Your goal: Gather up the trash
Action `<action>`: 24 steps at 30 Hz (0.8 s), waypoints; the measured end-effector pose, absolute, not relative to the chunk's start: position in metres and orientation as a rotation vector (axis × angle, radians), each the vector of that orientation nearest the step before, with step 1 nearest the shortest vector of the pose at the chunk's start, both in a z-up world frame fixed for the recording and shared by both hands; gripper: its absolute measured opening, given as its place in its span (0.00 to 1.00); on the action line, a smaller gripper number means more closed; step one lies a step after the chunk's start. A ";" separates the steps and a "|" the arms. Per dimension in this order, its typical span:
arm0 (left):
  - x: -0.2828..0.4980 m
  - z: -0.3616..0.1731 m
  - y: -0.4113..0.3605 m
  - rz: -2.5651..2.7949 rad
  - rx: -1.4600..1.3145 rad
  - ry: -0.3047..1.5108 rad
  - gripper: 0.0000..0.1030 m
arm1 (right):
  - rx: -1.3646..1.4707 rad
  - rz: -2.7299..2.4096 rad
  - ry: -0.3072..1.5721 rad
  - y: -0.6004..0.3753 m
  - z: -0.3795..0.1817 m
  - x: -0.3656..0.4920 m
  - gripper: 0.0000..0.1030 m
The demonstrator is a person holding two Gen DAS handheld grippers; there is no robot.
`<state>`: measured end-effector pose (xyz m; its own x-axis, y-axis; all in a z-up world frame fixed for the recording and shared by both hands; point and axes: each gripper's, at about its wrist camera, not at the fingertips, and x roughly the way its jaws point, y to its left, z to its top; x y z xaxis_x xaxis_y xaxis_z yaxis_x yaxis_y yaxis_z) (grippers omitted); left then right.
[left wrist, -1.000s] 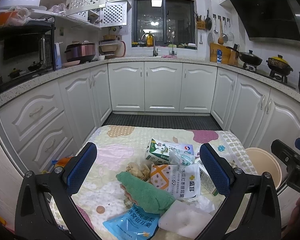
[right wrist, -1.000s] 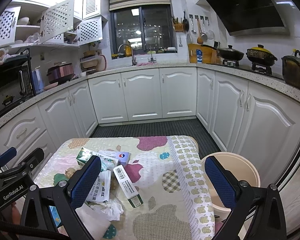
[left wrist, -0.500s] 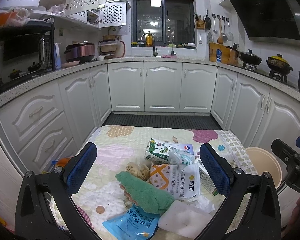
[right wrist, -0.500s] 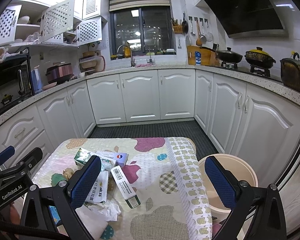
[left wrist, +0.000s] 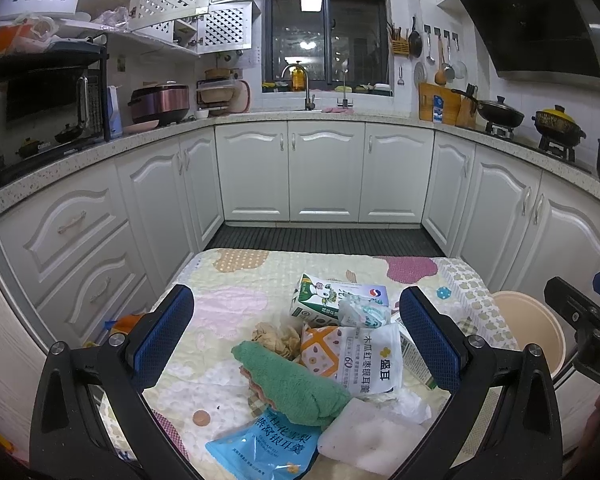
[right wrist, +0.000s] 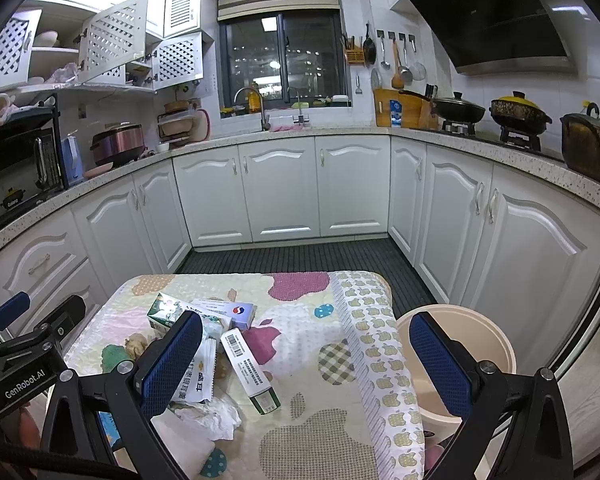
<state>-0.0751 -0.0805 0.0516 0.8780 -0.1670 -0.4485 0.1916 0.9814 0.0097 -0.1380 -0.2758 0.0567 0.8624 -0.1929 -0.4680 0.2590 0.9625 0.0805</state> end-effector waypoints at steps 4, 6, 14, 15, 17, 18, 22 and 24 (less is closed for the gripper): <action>-0.075 0.052 -0.080 -0.190 0.056 0.463 0.99 | 0.144 -0.237 0.482 -0.276 0.054 -0.138 1.00; -0.075 0.051 -0.081 -0.191 0.055 0.465 0.99 | 0.145 -0.238 0.485 -0.275 0.053 -0.137 1.00; -0.071 0.046 -0.080 -0.204 0.044 0.484 0.99 | 0.162 -0.241 0.499 -0.279 0.049 -0.135 1.00; -0.071 0.045 -0.080 -0.206 0.044 0.485 0.99 | 0.163 -0.242 0.502 -0.279 0.049 -0.135 1.00; -0.072 0.043 -0.082 -0.210 0.045 0.489 0.99 | 0.164 -0.243 0.507 -0.280 0.048 -0.135 1.00; -0.072 0.043 -0.082 -0.211 0.046 0.491 0.99 | 0.164 -0.242 0.509 -0.280 0.048 -0.134 1.00; -0.071 0.040 -0.084 -0.209 0.051 0.500 0.99 | 0.162 -0.243 0.514 -0.280 0.047 -0.133 1.00; -0.069 0.040 -0.084 -0.210 0.051 0.506 0.99 | 0.162 -0.244 0.518 -0.282 0.046 -0.133 1.00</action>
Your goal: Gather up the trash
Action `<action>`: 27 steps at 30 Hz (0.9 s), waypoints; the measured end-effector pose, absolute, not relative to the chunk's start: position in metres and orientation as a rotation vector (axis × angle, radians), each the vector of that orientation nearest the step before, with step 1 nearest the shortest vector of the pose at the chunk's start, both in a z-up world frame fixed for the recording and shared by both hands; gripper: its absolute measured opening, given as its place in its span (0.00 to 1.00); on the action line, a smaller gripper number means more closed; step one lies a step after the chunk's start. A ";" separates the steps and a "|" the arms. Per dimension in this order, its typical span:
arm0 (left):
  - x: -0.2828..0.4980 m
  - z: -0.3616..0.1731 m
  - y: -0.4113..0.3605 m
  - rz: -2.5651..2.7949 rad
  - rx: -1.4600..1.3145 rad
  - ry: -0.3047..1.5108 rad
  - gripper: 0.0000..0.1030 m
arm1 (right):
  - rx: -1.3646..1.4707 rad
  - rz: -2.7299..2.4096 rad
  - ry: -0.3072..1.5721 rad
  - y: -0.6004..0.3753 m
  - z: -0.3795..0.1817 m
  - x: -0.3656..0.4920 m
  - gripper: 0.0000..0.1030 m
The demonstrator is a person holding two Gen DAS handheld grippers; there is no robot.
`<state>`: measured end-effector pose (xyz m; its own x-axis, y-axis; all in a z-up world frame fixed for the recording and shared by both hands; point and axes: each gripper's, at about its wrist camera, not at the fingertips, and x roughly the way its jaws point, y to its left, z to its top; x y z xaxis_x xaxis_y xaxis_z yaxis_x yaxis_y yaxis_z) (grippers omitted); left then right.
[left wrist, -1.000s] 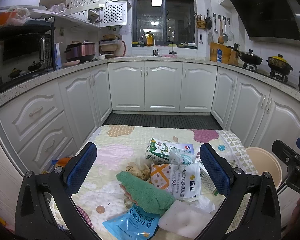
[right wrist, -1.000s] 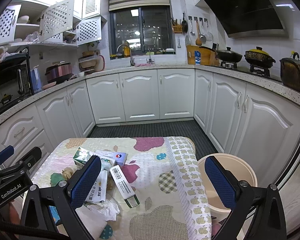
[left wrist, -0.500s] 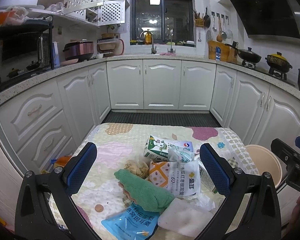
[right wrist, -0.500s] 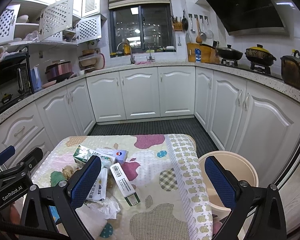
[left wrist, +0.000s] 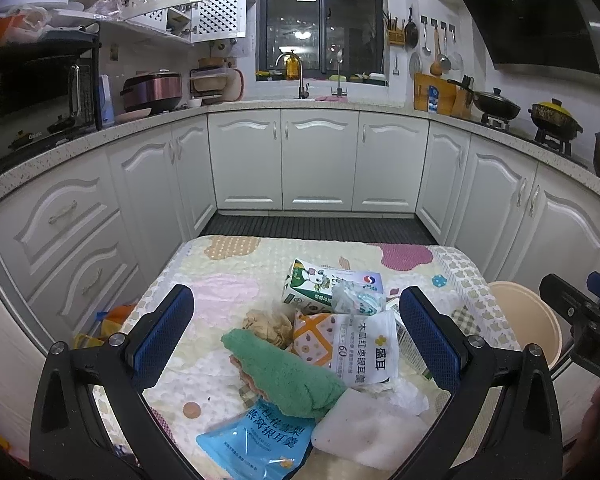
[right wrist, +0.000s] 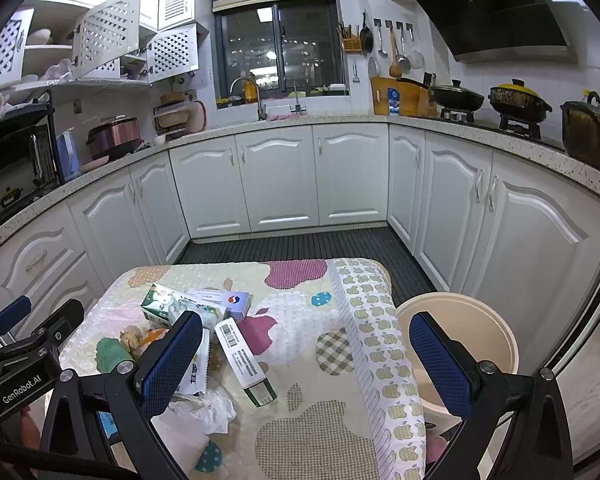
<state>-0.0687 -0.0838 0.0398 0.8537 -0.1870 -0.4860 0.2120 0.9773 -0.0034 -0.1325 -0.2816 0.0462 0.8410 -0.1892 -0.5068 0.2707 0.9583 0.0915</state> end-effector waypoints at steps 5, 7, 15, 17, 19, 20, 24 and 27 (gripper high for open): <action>-0.068 0.038 -0.082 -0.213 0.043 0.516 0.99 | 0.158 -0.246 0.529 -0.283 0.045 -0.131 1.00; -0.068 0.038 -0.080 -0.214 0.036 0.520 0.99 | 0.157 -0.246 0.532 -0.283 0.045 -0.130 1.00; -0.062 0.036 -0.072 -0.204 0.028 0.538 0.99 | 0.149 -0.238 0.547 -0.283 0.043 -0.127 1.00; -0.061 0.035 -0.072 -0.198 0.030 0.543 0.99 | 0.148 -0.231 0.557 -0.283 0.042 -0.126 1.00; -0.060 0.033 -0.072 -0.194 0.033 0.551 0.99 | 0.147 -0.225 0.564 -0.283 0.041 -0.125 1.00; -0.060 0.032 -0.072 -0.193 0.035 0.552 0.99 | 0.148 -0.222 0.565 -0.283 0.041 -0.124 1.00; -0.058 0.030 -0.071 -0.190 0.037 0.554 0.99 | 0.135 -0.212 0.575 -0.281 0.038 -0.121 1.00; -0.056 0.028 -0.071 -0.189 0.038 0.560 0.99 | 0.123 -0.211 0.592 -0.279 0.034 -0.118 1.00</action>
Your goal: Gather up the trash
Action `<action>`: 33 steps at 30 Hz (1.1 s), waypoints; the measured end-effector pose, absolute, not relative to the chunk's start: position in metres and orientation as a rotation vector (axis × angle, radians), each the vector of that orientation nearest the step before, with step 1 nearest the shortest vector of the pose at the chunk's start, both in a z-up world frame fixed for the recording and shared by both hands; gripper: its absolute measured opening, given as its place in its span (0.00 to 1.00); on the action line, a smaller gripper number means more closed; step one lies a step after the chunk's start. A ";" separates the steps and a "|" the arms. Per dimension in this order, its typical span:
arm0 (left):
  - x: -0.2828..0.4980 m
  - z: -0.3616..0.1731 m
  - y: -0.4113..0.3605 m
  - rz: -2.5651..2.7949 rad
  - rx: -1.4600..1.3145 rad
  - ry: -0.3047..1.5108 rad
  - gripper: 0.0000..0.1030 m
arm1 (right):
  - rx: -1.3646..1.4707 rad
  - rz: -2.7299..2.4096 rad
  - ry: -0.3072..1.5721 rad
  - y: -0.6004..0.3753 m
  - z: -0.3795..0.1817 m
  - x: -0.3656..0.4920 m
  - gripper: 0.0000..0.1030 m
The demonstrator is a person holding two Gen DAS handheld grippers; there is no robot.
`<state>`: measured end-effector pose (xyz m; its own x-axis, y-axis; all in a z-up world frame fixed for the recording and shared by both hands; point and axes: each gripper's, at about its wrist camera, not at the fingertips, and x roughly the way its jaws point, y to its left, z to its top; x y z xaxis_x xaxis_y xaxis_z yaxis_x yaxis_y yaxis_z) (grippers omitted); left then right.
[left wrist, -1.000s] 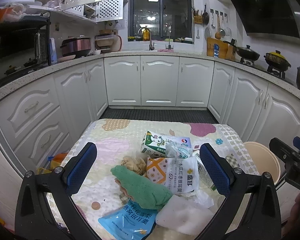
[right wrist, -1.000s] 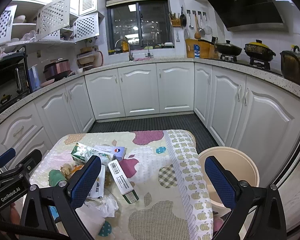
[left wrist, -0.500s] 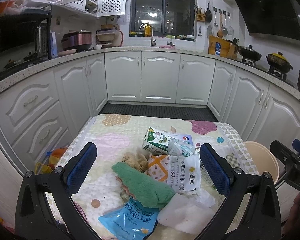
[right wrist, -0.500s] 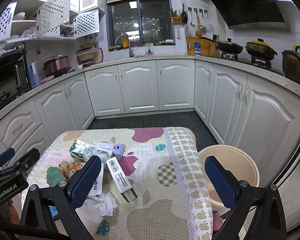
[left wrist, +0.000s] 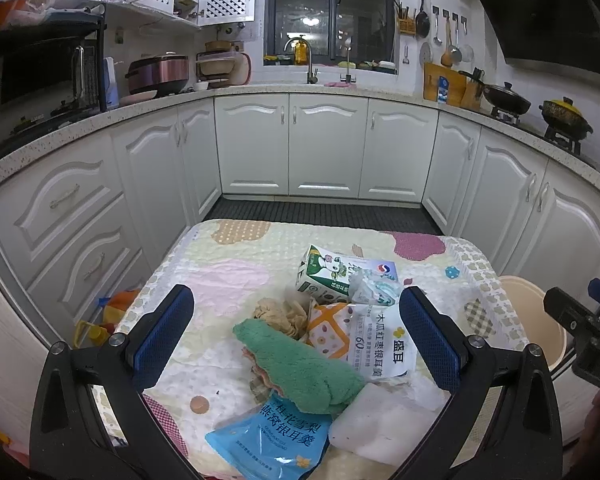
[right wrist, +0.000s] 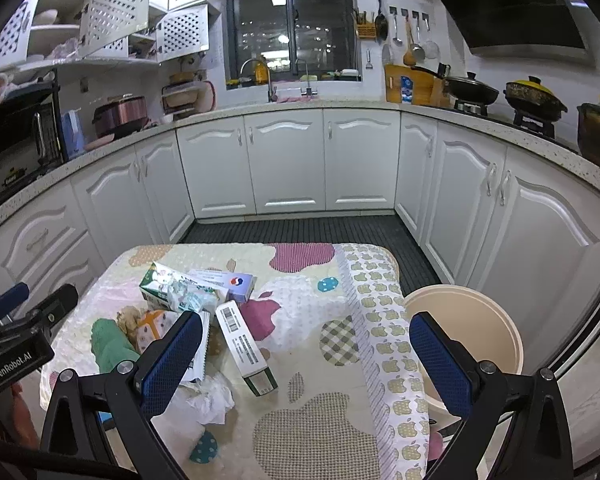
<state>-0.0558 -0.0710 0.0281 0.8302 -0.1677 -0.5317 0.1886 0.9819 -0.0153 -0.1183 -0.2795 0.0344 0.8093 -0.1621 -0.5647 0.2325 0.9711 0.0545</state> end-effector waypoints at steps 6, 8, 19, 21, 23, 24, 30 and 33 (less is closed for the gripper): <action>-0.051 0.022 -0.066 -0.203 0.051 0.597 0.99 | 0.134 -0.178 0.631 -0.282 0.027 -0.113 1.00; -0.047 0.019 -0.058 -0.218 0.058 0.626 0.99 | 0.138 -0.151 0.664 -0.284 0.022 -0.110 1.00; -0.032 0.004 -0.004 -0.309 -0.001 0.813 0.99 | 0.179 -0.055 0.820 -0.290 -0.021 -0.081 0.98; -0.032 0.002 -0.001 -0.327 -0.014 0.837 0.99 | 0.185 -0.043 0.828 -0.289 -0.025 -0.077 0.95; -0.031 -0.002 -0.004 -0.358 -0.027 0.872 0.99 | 0.189 -0.030 0.834 -0.288 -0.028 -0.073 0.95; -0.030 -0.004 -0.006 -0.372 -0.038 0.885 0.99 | 0.189 -0.023 0.835 -0.287 -0.030 -0.072 0.95; -0.016 -0.027 -0.035 -0.393 -0.045 0.950 0.99 | 0.182 0.035 0.851 -0.278 -0.038 -0.054 0.84; -0.004 -0.042 -0.044 -0.384 -0.051 0.975 0.99 | 0.170 0.056 0.877 -0.275 -0.047 -0.041 0.77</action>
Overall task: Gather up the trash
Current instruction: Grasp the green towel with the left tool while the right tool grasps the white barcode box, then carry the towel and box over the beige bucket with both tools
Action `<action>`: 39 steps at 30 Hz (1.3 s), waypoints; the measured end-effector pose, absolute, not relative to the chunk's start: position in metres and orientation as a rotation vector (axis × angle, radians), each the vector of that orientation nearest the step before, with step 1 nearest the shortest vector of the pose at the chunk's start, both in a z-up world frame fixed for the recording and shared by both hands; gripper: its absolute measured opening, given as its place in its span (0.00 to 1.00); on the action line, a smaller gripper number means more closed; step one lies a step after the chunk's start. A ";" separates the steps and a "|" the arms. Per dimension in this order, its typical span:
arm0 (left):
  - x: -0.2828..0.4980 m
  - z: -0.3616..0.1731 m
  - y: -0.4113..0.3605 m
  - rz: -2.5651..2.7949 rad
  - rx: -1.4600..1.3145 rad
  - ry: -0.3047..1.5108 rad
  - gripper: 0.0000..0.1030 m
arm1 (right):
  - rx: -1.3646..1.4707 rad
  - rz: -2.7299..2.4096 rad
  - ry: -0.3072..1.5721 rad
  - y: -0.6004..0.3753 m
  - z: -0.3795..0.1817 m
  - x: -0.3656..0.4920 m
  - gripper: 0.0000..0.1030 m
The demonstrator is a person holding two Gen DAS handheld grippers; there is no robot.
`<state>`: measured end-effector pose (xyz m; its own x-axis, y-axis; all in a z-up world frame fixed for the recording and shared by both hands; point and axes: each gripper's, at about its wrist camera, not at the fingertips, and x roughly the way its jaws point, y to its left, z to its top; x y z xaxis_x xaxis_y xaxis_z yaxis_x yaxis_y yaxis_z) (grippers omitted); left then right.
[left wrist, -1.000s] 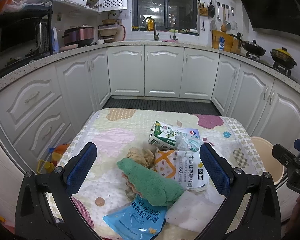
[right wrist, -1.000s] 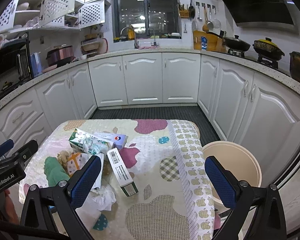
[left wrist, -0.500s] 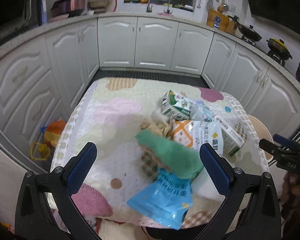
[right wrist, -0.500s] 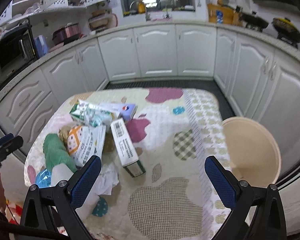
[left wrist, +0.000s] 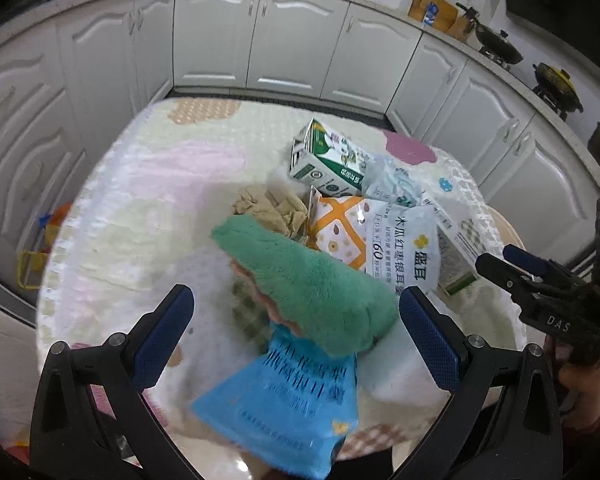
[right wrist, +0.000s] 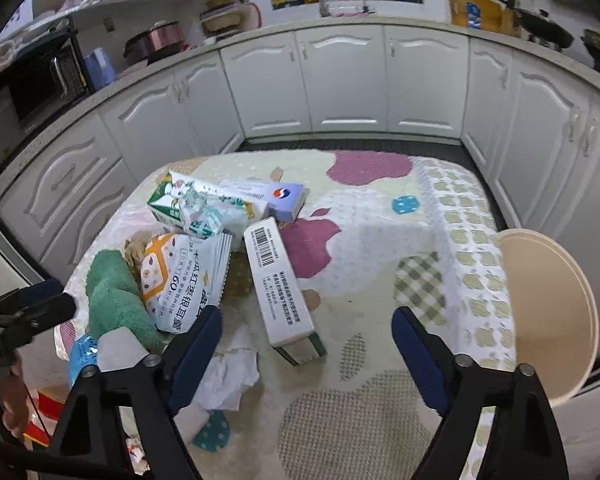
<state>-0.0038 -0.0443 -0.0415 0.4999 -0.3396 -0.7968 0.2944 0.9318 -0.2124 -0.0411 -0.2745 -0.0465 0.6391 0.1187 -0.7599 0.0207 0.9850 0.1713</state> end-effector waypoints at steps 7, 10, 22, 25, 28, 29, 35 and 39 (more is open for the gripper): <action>0.021 -0.066 -0.060 -0.410 -0.098 1.005 0.75 | 0.218 0.128 0.918 -0.272 -0.063 -0.009 0.44; 0.026 -0.065 -0.067 -0.420 -0.080 0.975 0.64 | 0.189 0.147 0.914 -0.266 -0.068 -0.001 0.30; 0.047 -0.052 -0.062 -0.437 -0.130 0.876 0.29 | 0.134 0.039 0.821 -0.288 -0.050 -0.008 0.25; 0.041 -0.041 -0.055 -0.430 -0.113 0.855 0.28 | 0.148 0.025 0.805 -0.297 -0.044 -0.012 0.25; 0.036 -0.028 -0.049 -0.419 -0.106 0.826 0.27 | 0.173 0.020 0.782 -0.303 -0.037 -0.016 0.25; 0.034 -0.023 -0.046 -0.412 -0.104 0.817 0.27 | 0.180 0.020 0.773 -0.304 -0.033 -0.018 0.25; 0.027 0.007 -0.043 -0.434 -0.120 0.790 0.27 | 0.222 0.037 0.737 -0.312 -0.018 -0.033 0.25; 0.019 0.025 -0.066 -0.487 -0.097 0.779 0.27 | 0.251 0.021 0.715 -0.328 -0.009 -0.044 0.25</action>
